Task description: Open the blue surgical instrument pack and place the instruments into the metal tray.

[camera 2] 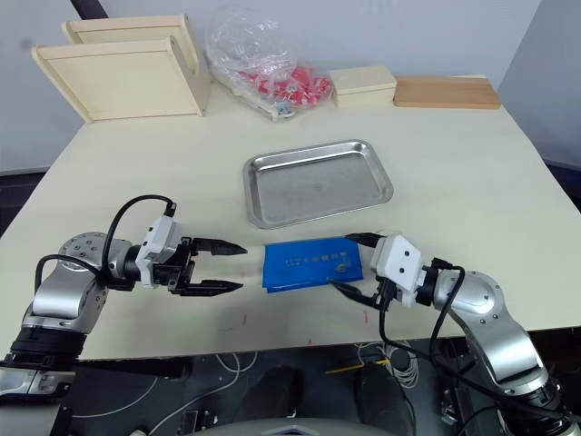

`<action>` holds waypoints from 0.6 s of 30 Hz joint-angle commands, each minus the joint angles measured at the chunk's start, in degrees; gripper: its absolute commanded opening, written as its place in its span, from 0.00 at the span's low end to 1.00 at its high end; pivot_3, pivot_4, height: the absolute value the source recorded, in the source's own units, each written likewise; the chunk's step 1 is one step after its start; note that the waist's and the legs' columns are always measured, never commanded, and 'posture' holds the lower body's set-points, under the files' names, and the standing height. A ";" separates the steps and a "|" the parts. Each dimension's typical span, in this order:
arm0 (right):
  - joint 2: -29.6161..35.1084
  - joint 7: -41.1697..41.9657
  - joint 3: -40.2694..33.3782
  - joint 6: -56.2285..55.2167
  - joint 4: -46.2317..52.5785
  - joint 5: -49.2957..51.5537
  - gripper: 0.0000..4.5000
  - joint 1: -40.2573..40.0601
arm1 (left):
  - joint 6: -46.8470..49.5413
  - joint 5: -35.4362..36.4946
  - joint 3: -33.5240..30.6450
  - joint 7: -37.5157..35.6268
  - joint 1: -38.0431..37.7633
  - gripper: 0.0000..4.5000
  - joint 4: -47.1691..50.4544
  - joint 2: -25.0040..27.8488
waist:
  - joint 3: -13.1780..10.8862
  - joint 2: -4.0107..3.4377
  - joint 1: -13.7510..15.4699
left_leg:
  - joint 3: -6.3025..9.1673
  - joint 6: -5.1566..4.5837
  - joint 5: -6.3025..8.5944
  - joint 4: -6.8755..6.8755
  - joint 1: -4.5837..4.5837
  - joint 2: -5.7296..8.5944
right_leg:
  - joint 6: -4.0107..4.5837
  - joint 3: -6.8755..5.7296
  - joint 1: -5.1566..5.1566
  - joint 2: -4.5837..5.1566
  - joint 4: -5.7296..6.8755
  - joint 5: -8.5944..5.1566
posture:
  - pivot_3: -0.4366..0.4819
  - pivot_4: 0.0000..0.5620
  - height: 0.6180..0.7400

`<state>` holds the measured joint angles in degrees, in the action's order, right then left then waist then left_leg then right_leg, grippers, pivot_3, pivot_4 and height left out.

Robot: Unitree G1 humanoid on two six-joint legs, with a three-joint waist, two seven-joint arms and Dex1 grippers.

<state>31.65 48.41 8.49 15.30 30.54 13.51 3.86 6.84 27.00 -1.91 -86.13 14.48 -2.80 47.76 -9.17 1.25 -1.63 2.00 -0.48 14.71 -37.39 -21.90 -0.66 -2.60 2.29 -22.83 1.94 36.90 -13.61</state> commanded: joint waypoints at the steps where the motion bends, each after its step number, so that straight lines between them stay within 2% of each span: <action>1: -1.18 -0.44 2.48 -12.35 -5.05 -4.92 1.00 -0.41 | 1.13 3.50 -1.82 -3.05 -0.14 0.89 4.18 1.75 | 0.01 0.14 -0.05 | -0.01 0.00 0.00 0.00 0.00 0.00 | -0.04 -0.01 0.00 -0.01 0.00 -0.03 | 0.48 0.27 1.00; 2: -1.05 -0.50 3.32 -15.98 -7.41 -7.03 1.00 -0.25 | 0.94 3.75 -1.69 -3.61 -0.13 0.99 4.43 1.90 | 0.00 0.14 -0.06 | -0.01 0.00 0.00 0.00 0.01 0.00 | -0.09 -0.04 0.00 -0.05 0.00 -0.07 | 0.48 0.27 1.00; 6: 2.52 -0.46 6.13 -33.35 -20.18 -16.89 1.00 2.64 | 0.21 4.14 -1.15 -4.87 0.31 0.99 4.55 2.04 | -0.06 0.08 -0.08 | -0.10 0.00 0.00 0.00 0.03 0.05 | -0.04 0.02 0.00 -0.04 0.00 -0.04 | 0.48 0.27 1.00; 8: 3.34 -1.03 6.03 -39.66 -26.04 -18.41 1.00 4.73 | -0.17 4.06 -0.99 -4.96 0.64 0.99 4.32 2.01 | -0.08 0.10 -0.08 | -0.10 0.00 0.00 0.00 0.04 0.07 | -0.01 0.02 0.00 -0.04 0.00 -0.02 | 0.48 0.27 1.00; 18: 3.71 -1.14 8.77 -60.18 -46.13 -22.72 1.00 16.56 | -2.47 3.70 -1.17 -5.44 0.02 0.99 4.20 2.77 | -0.10 0.09 -0.46 | -0.11 0.00 0.00 0.00 0.09 0.05 | 0.03 0.07 0.03 -0.10 0.02 0.02 | 0.48 0.27 1.00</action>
<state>35.60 47.98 17.09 -41.57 -12.98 -8.47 18.72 5.54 29.99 -1.87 -88.85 14.59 0.45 49.49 -9.26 1.34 -2.09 1.89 -0.48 14.70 -37.39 -21.80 -0.61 -2.56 2.37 -22.81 1.84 36.92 -13.58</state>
